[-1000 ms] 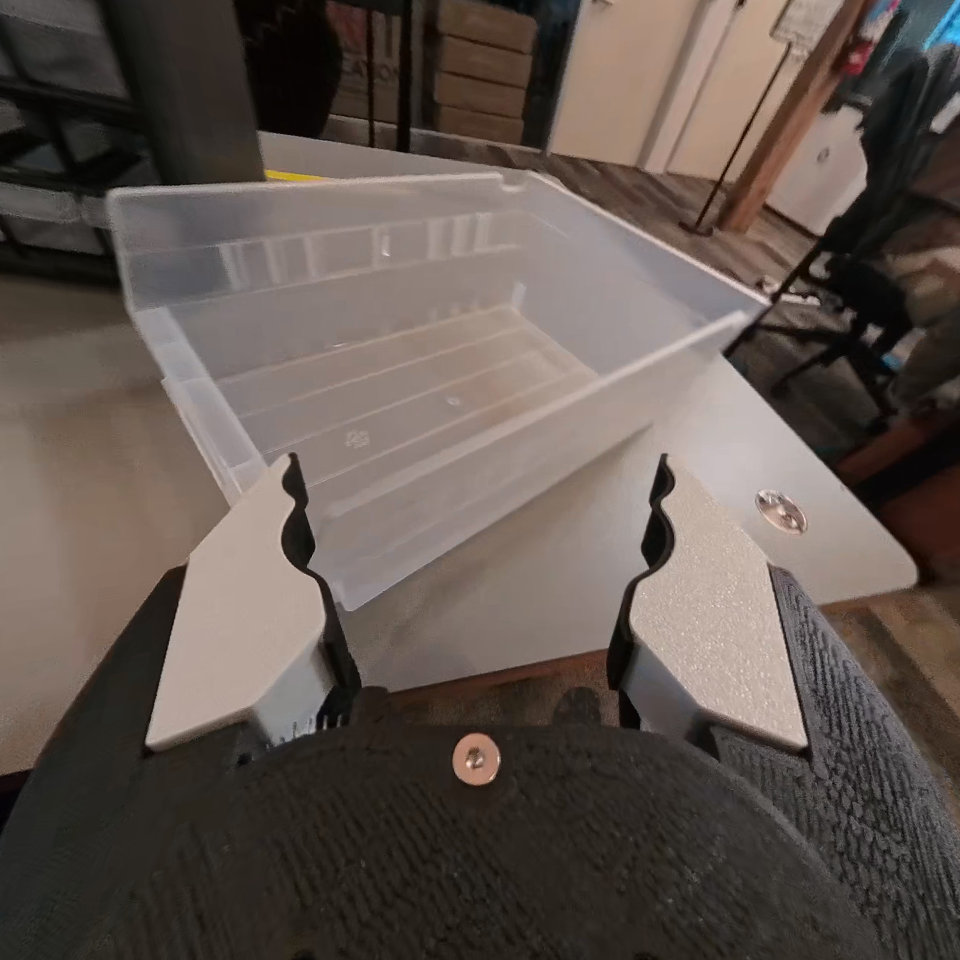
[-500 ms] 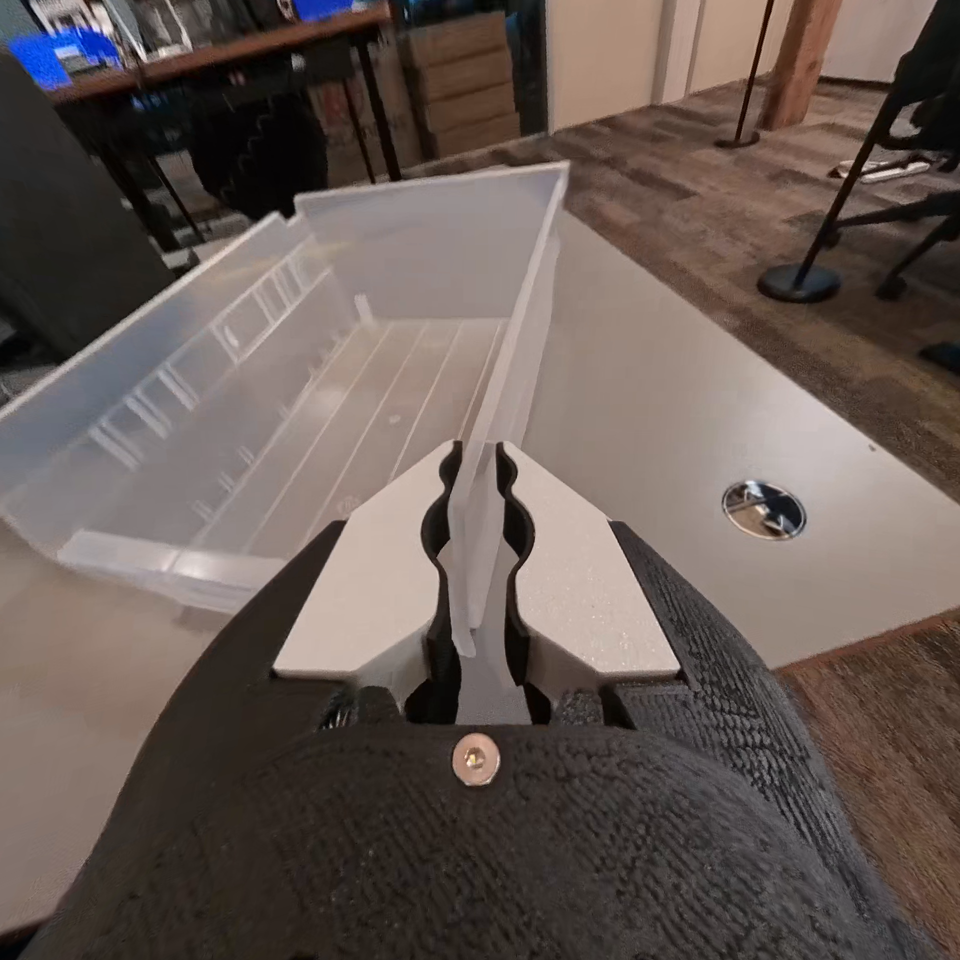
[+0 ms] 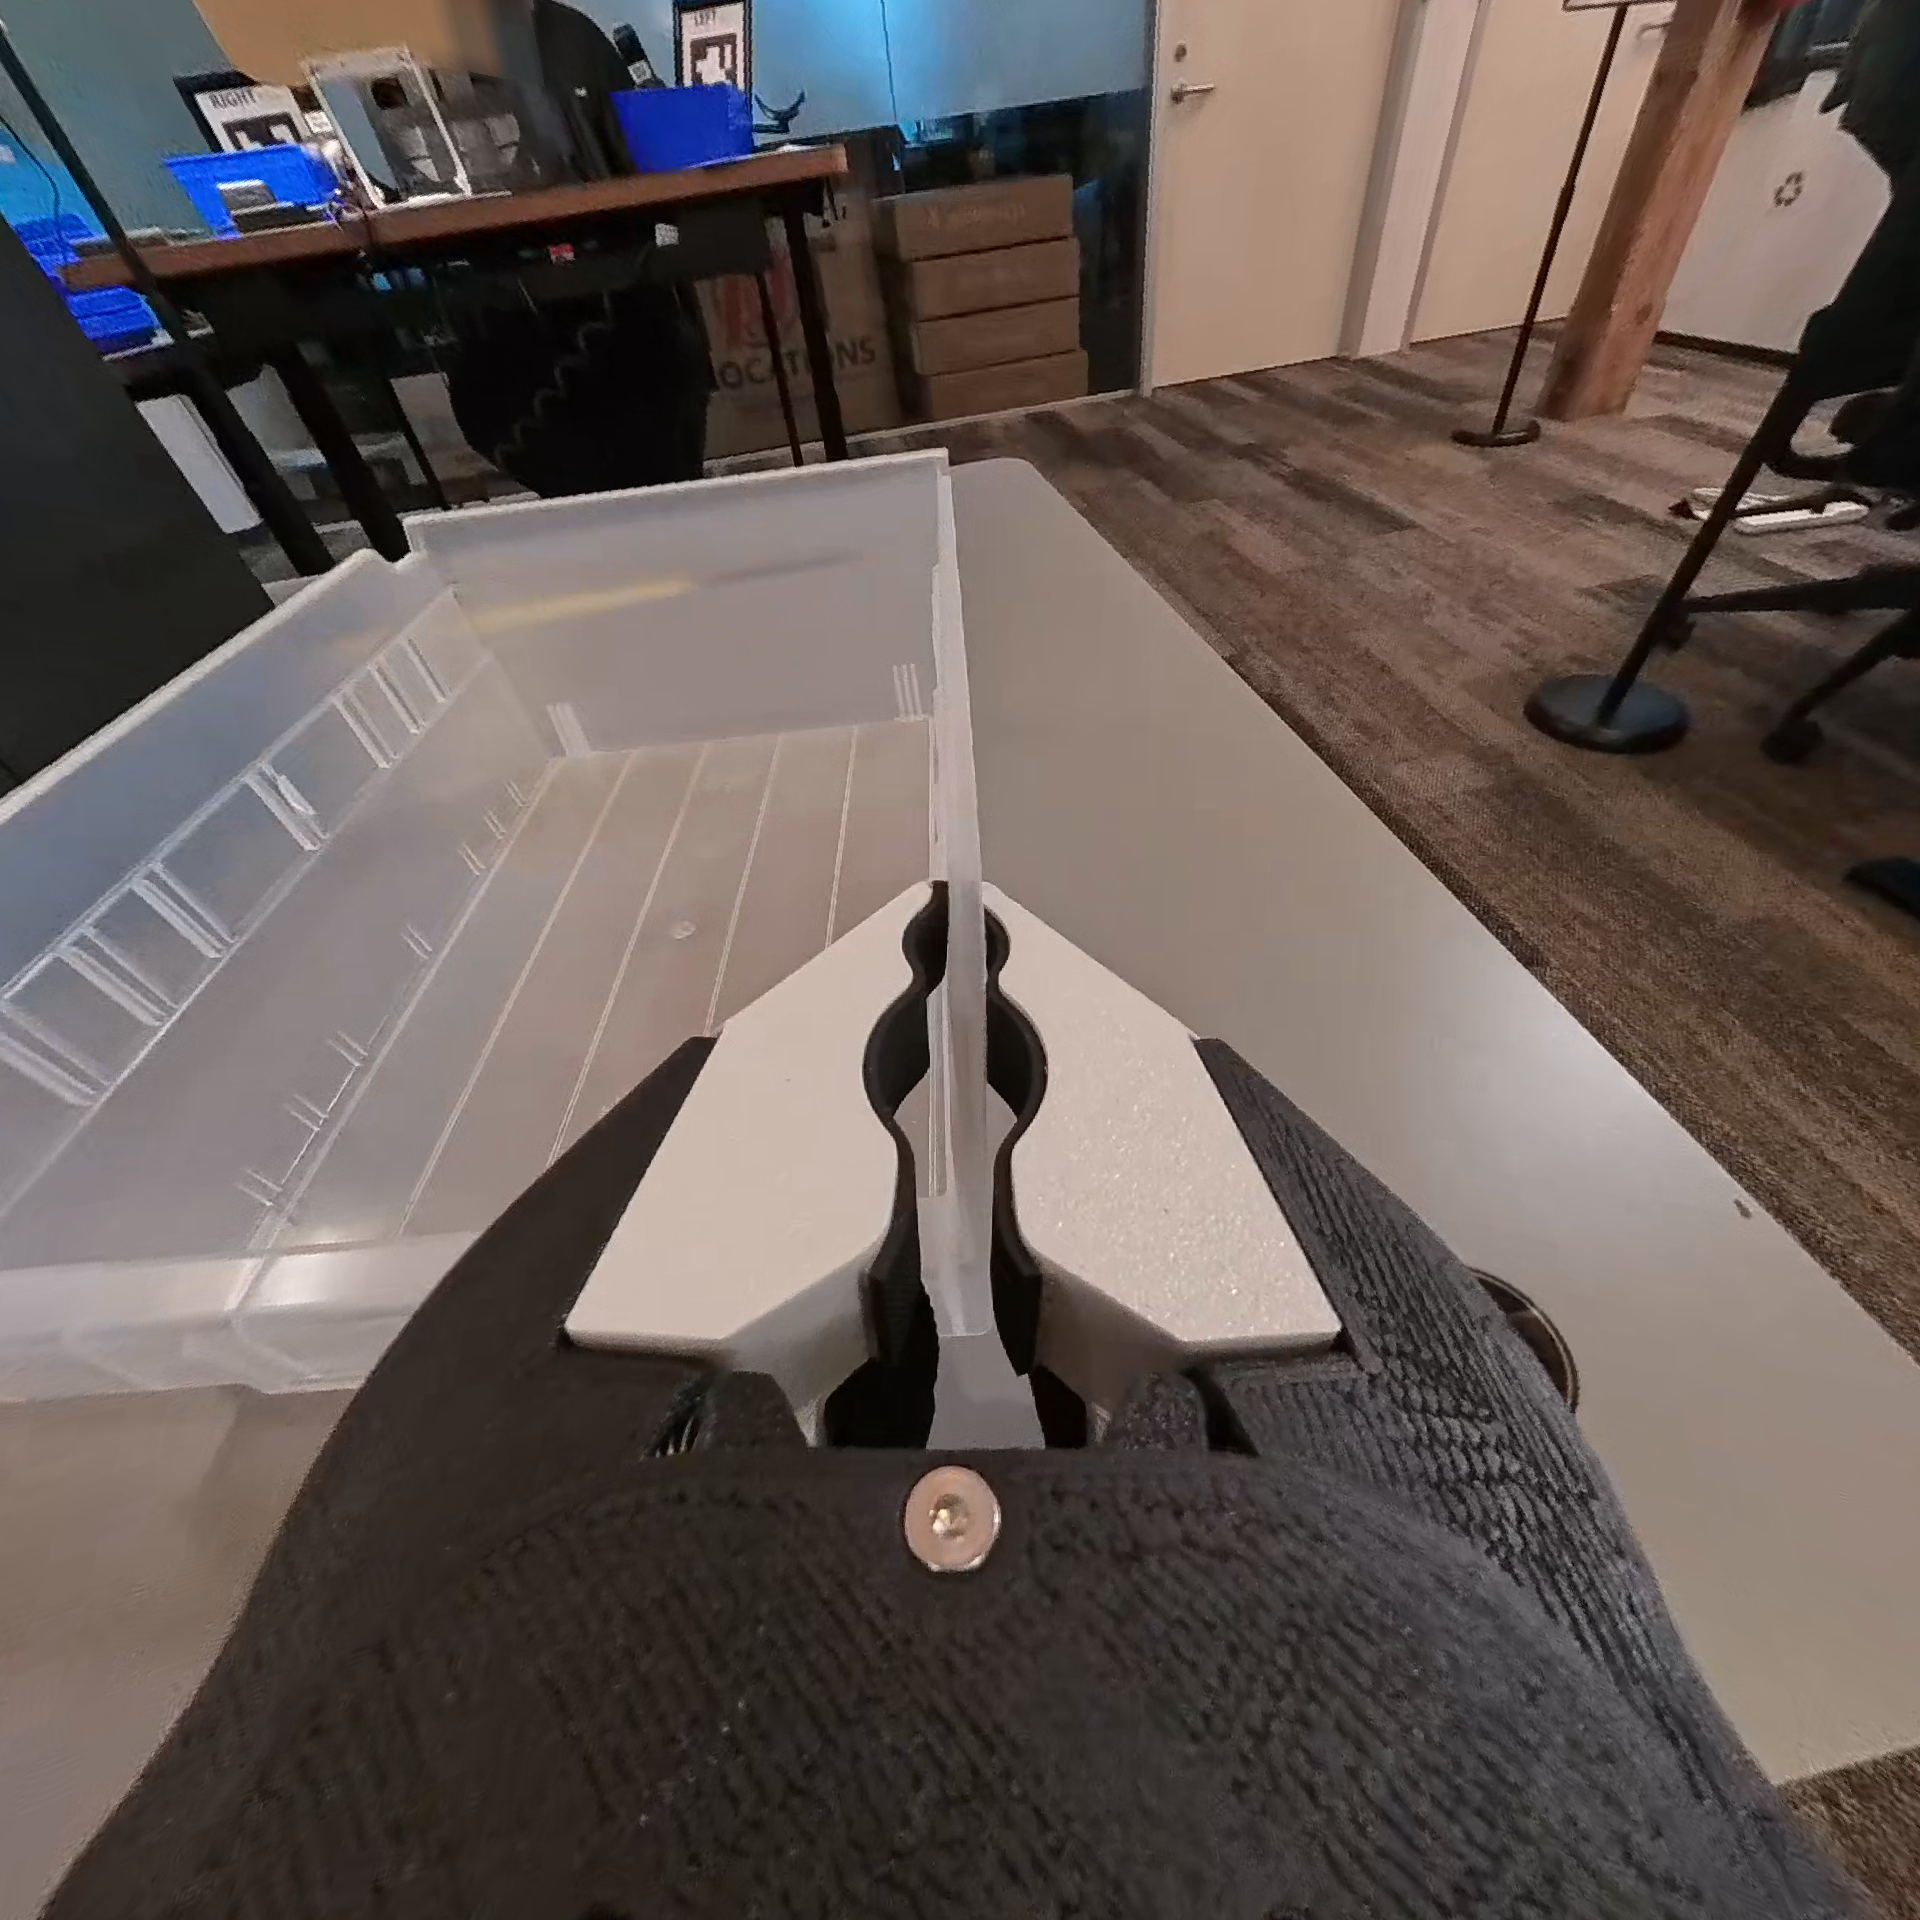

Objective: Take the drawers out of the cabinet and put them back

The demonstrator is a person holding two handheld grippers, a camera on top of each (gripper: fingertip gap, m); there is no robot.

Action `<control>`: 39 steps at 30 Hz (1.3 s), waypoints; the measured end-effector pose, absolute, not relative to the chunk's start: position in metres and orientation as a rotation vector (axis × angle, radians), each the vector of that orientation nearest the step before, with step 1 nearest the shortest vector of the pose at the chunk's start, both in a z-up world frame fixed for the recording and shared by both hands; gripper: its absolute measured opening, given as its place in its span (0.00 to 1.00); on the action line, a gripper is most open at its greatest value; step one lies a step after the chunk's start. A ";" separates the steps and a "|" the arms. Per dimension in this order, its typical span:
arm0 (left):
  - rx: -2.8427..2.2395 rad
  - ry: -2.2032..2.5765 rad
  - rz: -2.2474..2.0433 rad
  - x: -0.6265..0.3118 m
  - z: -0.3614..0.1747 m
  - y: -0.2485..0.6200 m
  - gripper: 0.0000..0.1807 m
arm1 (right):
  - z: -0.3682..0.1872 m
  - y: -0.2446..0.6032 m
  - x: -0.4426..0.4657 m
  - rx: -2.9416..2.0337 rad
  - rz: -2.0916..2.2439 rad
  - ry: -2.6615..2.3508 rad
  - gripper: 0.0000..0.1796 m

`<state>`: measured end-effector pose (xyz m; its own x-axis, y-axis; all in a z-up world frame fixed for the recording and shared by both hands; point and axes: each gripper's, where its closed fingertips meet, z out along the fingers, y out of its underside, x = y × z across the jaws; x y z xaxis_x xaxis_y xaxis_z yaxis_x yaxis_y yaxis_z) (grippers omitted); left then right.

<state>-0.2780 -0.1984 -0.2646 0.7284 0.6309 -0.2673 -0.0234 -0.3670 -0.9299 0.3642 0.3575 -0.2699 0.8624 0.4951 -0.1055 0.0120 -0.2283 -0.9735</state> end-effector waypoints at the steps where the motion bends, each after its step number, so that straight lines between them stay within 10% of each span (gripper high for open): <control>1: -1.839 -0.475 0.742 -0.284 -0.265 -0.201 0.04 | -0.270 0.358 0.364 -1.753 0.463 -0.388 0.01; 8: -1.730 -0.545 0.815 -0.299 -0.252 -0.219 0.19 | -0.231 0.343 0.395 -1.561 0.276 -0.260 0.28; 17: -1.452 -0.402 0.790 -0.226 -0.177 -0.188 0.33 | -0.155 0.267 0.334 -1.190 0.354 -0.351 0.29; 29: -1.541 0.006 0.347 -0.082 -0.190 -0.036 0.32 | -0.201 0.119 0.105 -0.929 0.685 -1.045 0.29; 39: -1.621 -0.070 0.161 -0.064 -0.207 0.051 0.41 | -0.244 0.196 0.036 -1.163 0.540 -1.013 0.23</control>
